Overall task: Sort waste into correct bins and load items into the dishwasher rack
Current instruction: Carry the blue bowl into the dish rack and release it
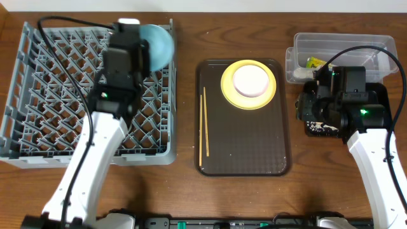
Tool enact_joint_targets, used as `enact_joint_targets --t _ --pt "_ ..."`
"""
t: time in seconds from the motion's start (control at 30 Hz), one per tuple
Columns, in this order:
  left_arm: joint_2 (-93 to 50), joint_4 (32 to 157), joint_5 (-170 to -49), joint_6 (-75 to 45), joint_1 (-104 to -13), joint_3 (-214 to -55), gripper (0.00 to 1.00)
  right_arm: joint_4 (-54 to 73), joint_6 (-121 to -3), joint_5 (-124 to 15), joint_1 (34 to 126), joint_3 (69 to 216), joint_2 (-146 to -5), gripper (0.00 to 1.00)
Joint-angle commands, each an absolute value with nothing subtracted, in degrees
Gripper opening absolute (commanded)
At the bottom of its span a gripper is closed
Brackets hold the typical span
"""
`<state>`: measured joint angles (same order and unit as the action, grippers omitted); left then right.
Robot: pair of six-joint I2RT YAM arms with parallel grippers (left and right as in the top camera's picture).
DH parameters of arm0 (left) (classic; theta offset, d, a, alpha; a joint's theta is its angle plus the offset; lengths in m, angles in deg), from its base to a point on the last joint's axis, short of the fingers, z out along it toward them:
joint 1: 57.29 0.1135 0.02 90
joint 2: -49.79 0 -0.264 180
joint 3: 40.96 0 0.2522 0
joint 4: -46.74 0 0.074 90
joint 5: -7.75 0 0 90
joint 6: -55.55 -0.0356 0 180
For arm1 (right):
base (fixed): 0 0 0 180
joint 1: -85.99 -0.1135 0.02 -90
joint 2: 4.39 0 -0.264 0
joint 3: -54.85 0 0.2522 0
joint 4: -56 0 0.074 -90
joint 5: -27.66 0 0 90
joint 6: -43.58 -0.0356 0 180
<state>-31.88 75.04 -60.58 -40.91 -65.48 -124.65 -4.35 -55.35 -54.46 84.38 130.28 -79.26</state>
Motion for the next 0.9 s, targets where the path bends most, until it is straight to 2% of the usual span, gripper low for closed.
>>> enact_joint_targets --t 0.0,0.1,0.33,0.53,0.87 --pt "-34.6 71.3 -51.6 -52.0 -61.9 -127.1 0.06 -4.3 -55.8 -54.8 84.9 130.5 -79.2 0.55" --pt "-37.1 64.2 -50.0 -61.4 -59.9 -127.2 0.06 -4.3 -55.7 -54.8 84.9 130.5 -79.2 0.55" --pt "-43.5 51.9 -50.1 -73.5 -59.3 -127.2 0.06 -4.3 -55.8 -54.8 84.9 130.5 -79.2 0.55" --pt "-50.8 43.8 -49.9 -96.5 -58.9 -127.2 0.06 -5.4 -55.8 -54.8 84.9 130.5 -79.2 0.54" --pt "-57.0 30.4 -49.1 -104.1 -57.0 -127.2 0.06 -5.9 -55.8 -54.8 84.9 130.5 -79.2 0.54"
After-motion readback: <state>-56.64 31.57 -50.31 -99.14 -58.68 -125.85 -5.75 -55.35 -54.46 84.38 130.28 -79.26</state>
